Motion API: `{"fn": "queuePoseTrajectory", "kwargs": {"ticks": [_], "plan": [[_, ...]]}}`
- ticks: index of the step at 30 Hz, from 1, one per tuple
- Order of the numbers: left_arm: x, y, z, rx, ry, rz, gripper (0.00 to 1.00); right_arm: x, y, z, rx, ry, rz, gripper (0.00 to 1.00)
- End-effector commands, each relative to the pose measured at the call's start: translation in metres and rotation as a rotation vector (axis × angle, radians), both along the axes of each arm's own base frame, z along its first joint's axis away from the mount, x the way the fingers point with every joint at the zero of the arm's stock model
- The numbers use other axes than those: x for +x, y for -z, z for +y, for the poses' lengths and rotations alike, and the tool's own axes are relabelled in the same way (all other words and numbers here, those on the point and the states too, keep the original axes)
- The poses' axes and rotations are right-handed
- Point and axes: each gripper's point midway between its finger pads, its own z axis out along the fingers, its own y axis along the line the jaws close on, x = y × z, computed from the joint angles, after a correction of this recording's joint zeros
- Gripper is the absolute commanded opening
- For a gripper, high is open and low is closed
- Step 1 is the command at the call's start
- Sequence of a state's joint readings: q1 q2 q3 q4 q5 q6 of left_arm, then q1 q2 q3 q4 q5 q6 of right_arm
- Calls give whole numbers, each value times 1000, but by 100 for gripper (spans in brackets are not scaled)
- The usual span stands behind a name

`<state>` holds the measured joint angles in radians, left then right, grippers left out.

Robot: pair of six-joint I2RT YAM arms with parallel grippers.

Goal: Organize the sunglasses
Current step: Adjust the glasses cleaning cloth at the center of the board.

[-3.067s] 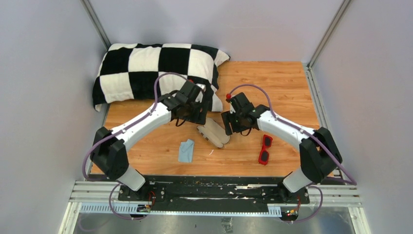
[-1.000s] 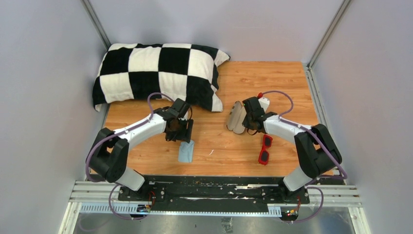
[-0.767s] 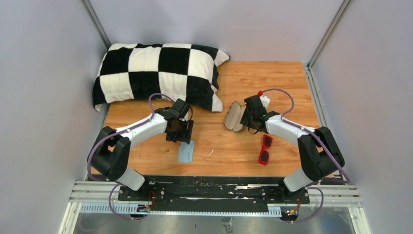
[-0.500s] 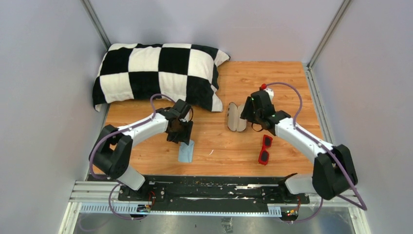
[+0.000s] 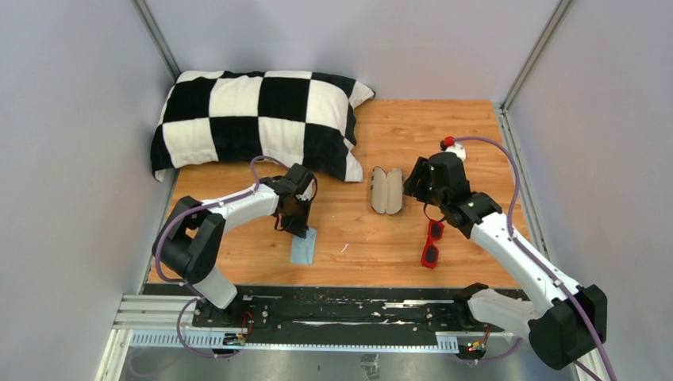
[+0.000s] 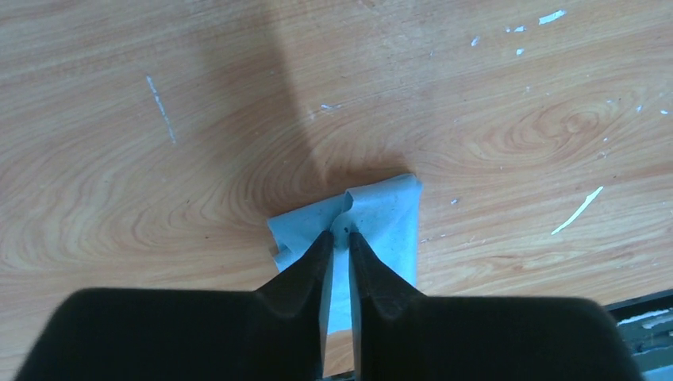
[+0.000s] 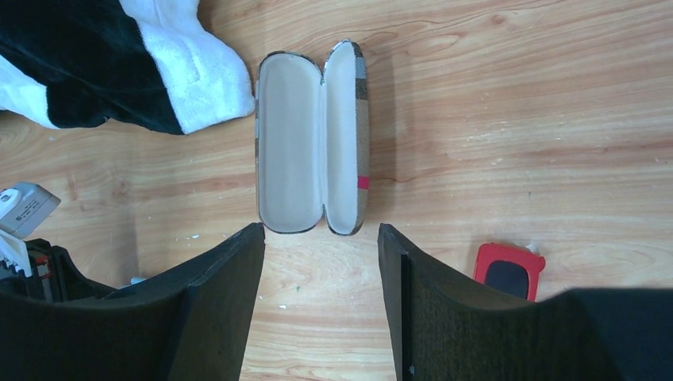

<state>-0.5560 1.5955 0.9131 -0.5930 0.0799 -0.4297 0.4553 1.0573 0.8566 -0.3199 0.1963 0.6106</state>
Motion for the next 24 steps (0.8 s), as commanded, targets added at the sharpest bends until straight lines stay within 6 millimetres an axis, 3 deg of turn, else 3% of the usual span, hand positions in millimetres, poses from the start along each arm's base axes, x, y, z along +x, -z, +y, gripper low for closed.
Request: {"fn": "queuePoseTrajectory", "kwargs": {"ticks": [1, 5, 10, 20, 22, 24], "plan": [[1, -1, -13, -48, 35, 15, 15, -9, 9, -15, -50, 30, 29, 60], [3, -4, -20, -72, 43, 20, 0, -10, 7, -16, -49, 31, 25, 60], [6, -20, -35, -111, 67, -21, 0, -14, 6, -18, -49, 33, 19, 60], [-9, -45, -118, -256, 173, -28, 0, -23, 13, -20, -47, 25, 38, 59], [-10, -55, -132, -317, 186, -23, 8, -26, 16, -22, -52, 25, 45, 59], [-9, -70, -141, -374, 192, -40, 25, -28, 19, -23, -56, 22, 53, 59]]}}
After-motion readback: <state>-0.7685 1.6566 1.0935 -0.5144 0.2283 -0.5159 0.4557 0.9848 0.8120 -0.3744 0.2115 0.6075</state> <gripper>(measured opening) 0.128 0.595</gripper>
